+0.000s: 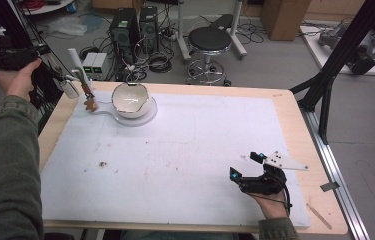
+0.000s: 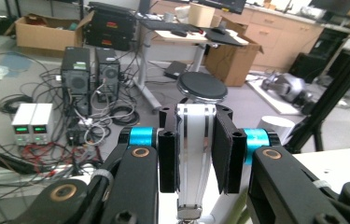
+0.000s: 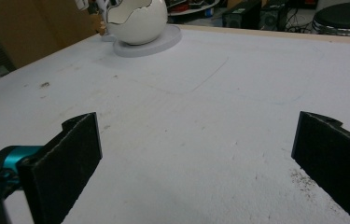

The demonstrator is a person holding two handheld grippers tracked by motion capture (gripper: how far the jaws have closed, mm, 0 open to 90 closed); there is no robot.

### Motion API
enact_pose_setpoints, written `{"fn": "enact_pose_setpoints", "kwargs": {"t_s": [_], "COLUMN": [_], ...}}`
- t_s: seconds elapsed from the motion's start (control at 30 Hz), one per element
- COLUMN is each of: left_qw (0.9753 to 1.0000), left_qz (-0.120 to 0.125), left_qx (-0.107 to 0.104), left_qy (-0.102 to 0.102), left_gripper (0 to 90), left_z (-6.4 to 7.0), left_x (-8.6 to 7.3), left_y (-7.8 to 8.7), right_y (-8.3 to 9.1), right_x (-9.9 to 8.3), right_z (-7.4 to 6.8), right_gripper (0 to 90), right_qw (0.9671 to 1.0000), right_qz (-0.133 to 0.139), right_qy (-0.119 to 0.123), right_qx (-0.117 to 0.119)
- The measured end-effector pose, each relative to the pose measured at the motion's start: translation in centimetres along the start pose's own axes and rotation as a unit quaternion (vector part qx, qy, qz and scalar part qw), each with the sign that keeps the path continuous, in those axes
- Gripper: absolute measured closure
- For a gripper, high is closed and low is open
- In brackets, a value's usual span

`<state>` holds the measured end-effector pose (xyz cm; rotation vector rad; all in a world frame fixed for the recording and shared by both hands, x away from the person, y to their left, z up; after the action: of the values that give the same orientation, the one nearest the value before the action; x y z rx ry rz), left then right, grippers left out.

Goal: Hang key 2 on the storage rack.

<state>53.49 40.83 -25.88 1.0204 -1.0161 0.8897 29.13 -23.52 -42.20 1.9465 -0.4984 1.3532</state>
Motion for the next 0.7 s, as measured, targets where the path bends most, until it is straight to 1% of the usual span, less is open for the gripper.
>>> {"fn": "enact_pose_setpoints", "kwargs": {"t_s": [0.13,0.23,0.3,0.5,0.57,0.6,0.7], "left_qw": [0.9999,0.9998,0.9998,0.9999,0.9999,0.9999,0.9999], "left_qz": [-0.004,-0.002,0.000,0.007,0.008,0.007,0.008], "left_qx": [0.012,0.017,0.011,-0.001,-0.005,-0.005,-0.007], "left_qy": [0.002,0.012,0.015,0.011,0.011,0.007,0.007], "left_gripper": [73.9,73.9,73.9,73.9,73.9,73.9,73.9], "left_z": [-0.4,-0.6,-0.6,0.0,0.2,0.2,0.4], "left_x": [0.1,0.1,0.1,0.2,0.2,0.2,0.2], "left_y": [-0.3,-0.4,-0.5,-0.6,-0.6,-0.6,-0.6], "right_y": [0.2,0.3,0.3,0.3,0.2,0.2,0.2], "right_x": [0.0,0.0,-0.1,-0.2,-0.2,-0.2,-0.2], "right_z": [0.1,0.2,0.2,0.1,0.1,0.1,0.1], "right_gripper": [0.5,0.5,0.5,0.4,0.4,0.4,0.4], "right_qw": [1.0000,1.0000,1.0000,1.0000,1.0000,1.0000,1.0000], "right_qz": [0.002,0.003,0.003,0.000,0.001,0.001,0.001], "right_qy": [0.000,-0.001,0.001,-0.002,0.002,0.004,0.004], "right_qx": [-0.002,-0.003,-0.004,-0.004,-0.004,-0.004,-0.004]}}
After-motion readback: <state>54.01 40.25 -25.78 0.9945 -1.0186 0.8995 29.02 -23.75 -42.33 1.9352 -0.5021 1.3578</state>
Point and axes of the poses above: each handheld gripper's, and its own axes: y roughly backward along the jaws, x roughly out of its top, z roughly to its right, the point moved 5 cm from there along -y, roughly forward along the jaws, and after that the axes turned 4 degrees about x, right-handed, at the moved point
